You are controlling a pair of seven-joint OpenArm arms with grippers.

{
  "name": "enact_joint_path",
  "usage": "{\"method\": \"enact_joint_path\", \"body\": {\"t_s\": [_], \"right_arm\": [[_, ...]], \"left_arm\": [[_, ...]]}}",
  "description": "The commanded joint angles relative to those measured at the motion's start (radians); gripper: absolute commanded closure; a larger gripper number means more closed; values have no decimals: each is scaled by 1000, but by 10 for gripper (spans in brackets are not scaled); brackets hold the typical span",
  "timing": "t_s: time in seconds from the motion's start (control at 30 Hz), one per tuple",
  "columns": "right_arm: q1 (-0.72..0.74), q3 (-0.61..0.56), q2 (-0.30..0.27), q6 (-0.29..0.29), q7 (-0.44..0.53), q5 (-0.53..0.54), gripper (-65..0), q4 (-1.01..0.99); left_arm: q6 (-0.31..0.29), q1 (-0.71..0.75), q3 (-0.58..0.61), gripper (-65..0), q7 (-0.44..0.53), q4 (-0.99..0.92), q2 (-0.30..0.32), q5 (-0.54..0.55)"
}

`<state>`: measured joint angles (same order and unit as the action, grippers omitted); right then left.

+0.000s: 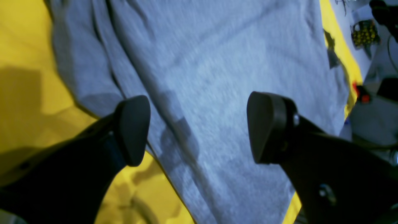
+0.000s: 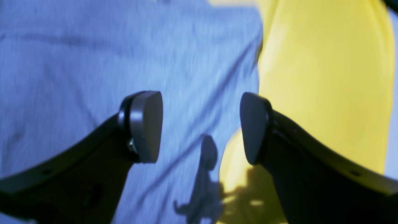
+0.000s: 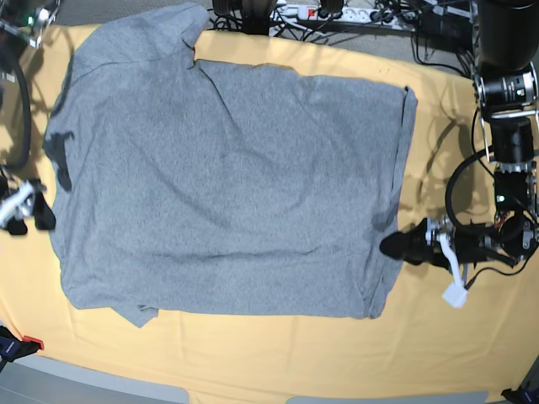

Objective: Layout the t-shirt on the table in an organized manner, then fold the t-shirt properly
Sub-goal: 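Release the side edges and move both grippers to the shirt's shoulders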

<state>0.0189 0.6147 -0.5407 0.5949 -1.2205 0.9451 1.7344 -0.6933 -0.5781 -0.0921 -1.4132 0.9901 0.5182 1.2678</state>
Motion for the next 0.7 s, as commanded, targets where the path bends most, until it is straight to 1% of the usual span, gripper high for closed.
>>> {"method": "enact_joint_path", "body": {"t_s": [0.0,0.03,0.1,0.2,0.27,0.33,0.43,0.57,0.67], "right_arm": [[-16,43,-18,0,9,56,-402,40],[-58,80,-6,2,-9,97,-402,61],[-146,156,26,23,-43,169,-402,108],[-267,273,91,47,-96,271,-402,182],[-344,333,129,65,-118,320,-402,225],[-420,376,166,70,-120,340,-402,254],[-525,415,223,82,-119,341,-402,264],[-631,429,298,103,-116,341,-402,264],[-674,429,332,103,-107,341,-402,262]], "left_arm": [[-5,-15,-7,-491,17,36,23,37],[-5,6,-7,-491,17,55,33,51],[-5,53,-8,-491,17,89,55,78],[-5,121,-16,-491,17,135,84,85],[-5,158,-44,-491,17,158,94,85],[-5,192,-90,-491,17,177,98,89],[-5,241,-192,-491,17,188,97,95],[-5,289,-332,-491,17,188,97,95],[-5,315,-398,-491,17,188,101,100]]}}
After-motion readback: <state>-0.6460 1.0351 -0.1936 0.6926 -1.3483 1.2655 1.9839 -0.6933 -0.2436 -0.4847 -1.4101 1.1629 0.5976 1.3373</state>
